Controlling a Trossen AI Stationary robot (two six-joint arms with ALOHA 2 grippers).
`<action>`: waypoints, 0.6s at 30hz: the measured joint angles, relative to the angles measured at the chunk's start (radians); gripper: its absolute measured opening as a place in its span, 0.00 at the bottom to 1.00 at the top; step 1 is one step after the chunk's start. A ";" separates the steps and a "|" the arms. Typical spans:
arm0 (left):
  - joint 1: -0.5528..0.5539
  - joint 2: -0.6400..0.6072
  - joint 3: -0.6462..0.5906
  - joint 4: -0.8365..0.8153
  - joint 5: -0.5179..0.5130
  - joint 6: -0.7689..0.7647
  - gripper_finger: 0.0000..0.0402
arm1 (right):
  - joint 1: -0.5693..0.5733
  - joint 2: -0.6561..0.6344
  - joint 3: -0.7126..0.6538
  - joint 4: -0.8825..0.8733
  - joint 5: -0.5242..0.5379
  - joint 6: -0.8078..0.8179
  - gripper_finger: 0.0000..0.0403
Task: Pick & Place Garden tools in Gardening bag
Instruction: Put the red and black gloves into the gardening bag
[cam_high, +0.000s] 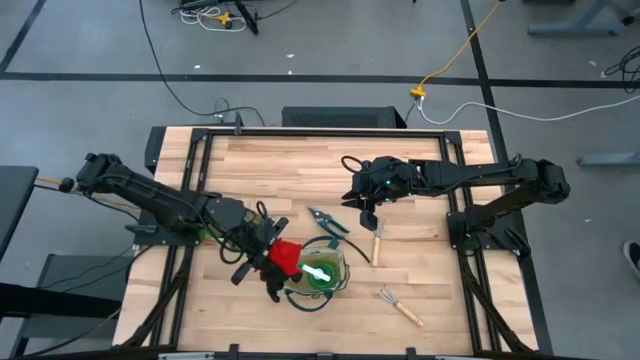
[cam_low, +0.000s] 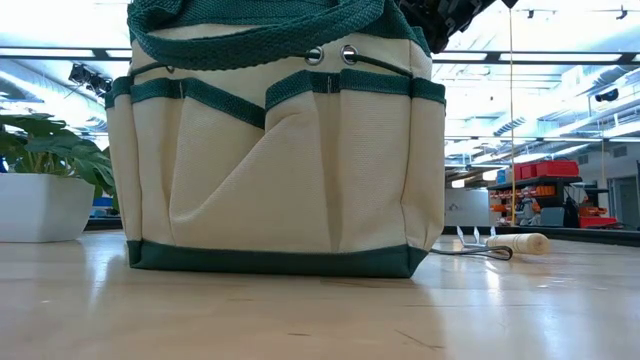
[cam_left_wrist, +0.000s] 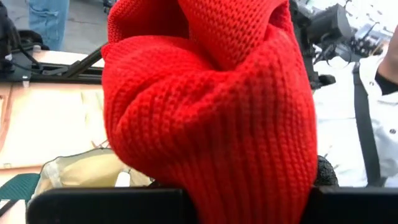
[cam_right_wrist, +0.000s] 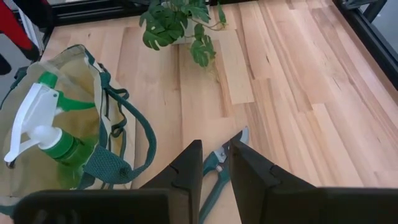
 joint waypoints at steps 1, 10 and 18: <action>-0.003 0.001 0.000 -0.004 -0.001 0.013 0.14 | 0.000 0.000 0.000 0.002 0.000 0.000 0.20; -0.015 0.050 0.000 0.036 -0.005 0.053 0.14 | 0.000 0.000 0.000 0.009 0.000 0.000 0.20; 0.002 0.122 -0.001 0.047 -0.004 0.094 0.14 | 0.000 0.000 0.000 0.034 -0.010 0.000 0.20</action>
